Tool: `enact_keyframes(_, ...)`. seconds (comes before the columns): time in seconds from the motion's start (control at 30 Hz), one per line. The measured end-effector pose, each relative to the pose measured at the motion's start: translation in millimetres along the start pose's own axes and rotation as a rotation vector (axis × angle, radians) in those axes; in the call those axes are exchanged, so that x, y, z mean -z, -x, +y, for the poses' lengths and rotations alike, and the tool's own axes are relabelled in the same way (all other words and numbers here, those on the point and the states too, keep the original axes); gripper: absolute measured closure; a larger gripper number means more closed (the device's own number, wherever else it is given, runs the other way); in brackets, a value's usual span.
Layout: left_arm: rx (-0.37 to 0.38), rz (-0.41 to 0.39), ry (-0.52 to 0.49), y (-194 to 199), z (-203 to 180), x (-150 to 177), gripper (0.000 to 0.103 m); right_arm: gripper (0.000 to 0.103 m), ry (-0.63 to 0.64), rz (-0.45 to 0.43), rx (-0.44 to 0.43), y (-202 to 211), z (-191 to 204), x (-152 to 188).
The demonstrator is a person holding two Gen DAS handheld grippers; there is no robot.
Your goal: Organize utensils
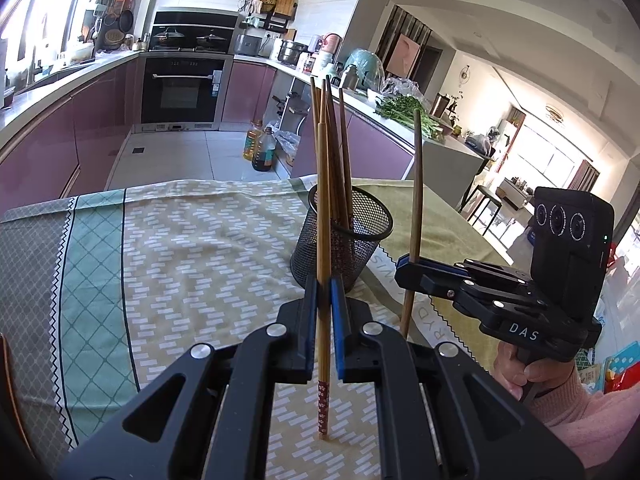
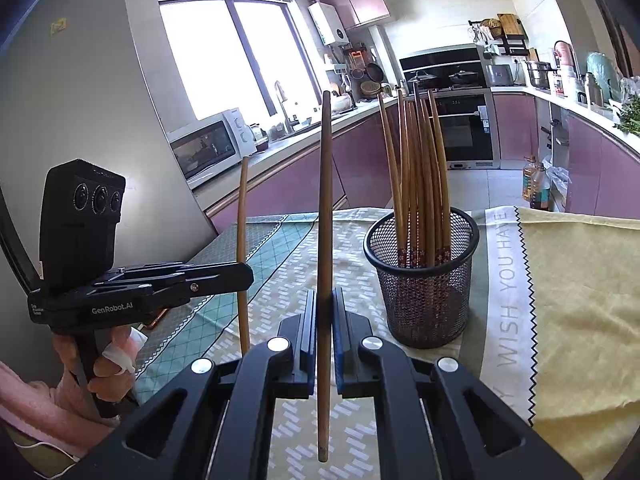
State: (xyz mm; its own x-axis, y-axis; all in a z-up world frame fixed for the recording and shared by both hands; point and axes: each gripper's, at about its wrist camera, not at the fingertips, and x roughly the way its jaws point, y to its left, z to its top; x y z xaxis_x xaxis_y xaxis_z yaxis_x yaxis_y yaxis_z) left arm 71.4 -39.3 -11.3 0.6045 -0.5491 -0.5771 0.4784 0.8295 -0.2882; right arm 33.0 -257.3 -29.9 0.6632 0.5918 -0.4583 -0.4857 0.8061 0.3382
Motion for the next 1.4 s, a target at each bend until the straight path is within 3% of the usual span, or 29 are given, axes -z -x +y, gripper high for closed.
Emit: enact_keyframes(1.4, -0.028, -0.076, -0.046, 7.3, -7.3, -10.0, 0.095, 0.097, 0.058, -0.077, 0.066, 13.1, 10.0, -17.5)
